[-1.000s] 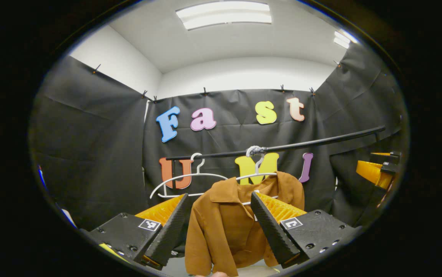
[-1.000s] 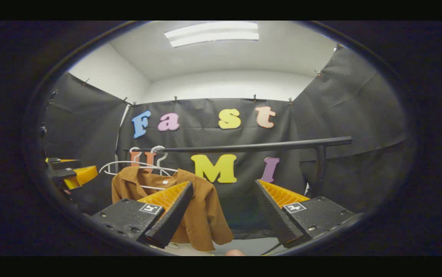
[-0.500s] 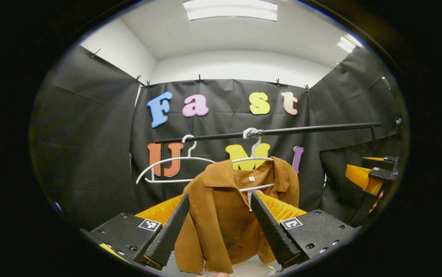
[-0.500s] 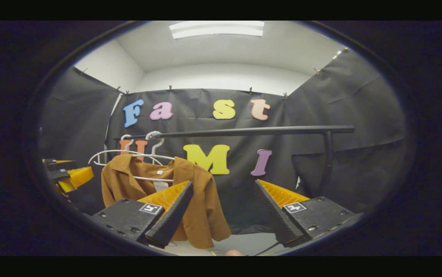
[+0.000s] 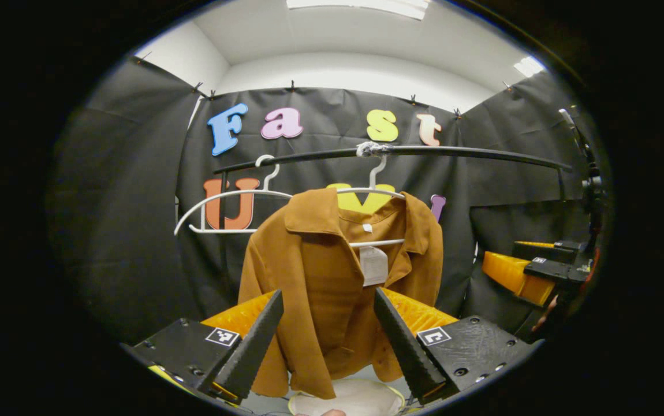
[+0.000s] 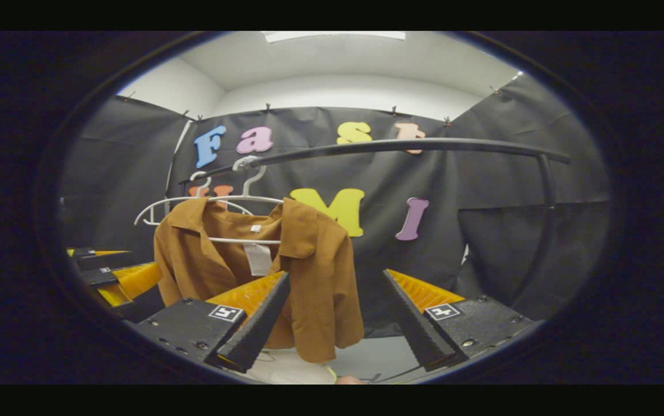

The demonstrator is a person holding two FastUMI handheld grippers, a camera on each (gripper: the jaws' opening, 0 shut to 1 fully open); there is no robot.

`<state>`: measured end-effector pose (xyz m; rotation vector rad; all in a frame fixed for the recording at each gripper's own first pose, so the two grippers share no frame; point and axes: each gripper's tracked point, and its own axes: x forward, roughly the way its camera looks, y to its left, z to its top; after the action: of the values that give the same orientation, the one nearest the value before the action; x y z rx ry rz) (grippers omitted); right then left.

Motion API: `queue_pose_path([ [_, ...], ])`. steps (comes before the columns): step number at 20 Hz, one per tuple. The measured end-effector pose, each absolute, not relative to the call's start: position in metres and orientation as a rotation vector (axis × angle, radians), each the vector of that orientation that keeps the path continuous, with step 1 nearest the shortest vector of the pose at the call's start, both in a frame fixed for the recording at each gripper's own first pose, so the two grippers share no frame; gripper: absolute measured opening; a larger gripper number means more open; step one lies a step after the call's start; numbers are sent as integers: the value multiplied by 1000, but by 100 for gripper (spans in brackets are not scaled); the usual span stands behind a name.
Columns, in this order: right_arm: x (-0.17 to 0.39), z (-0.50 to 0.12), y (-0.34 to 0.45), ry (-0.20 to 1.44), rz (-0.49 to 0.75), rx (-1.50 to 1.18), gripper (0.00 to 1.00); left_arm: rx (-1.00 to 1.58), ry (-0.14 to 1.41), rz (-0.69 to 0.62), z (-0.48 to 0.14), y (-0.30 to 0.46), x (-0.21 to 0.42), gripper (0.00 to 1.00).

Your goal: Grasp the clothes on the hanger with both hands and then place them into the laundry hamper below.

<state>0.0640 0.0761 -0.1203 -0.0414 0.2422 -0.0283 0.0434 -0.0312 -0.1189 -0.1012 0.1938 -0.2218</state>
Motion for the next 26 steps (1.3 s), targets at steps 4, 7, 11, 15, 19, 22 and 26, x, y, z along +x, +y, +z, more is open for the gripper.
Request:
queue_pose_path([
  [4, 96, -135, 89, 285, 97, 27, 100, -147, 229, -171, -127, -53, 65, 100],
  [7, 118, -144, 94, 311, 152, 66, 98, -193, 255, -140, -132, -61, 84, 100],
  [11, 145, -160, 109, 353, 214, 138, 97, -242, 293, -84, -141, -59, 112, 91],
  [15, 167, -177, 121, 414, 249, 223, 97, -285, 302, -52, -147, -59, 132, 100],
  [19, 195, -191, 129, 463, 251, 281, 99, -308, 337, 1, -161, -52, 152, 96],
  [22, 210, -199, 128, 488, 236, 319, 99, -349, 361, 37, -169, -48, 160, 96],
  [26, 228, -203, 129, 494, 210, 399, 99, -409, 353, 90, -170, -43, 179, 100],
])
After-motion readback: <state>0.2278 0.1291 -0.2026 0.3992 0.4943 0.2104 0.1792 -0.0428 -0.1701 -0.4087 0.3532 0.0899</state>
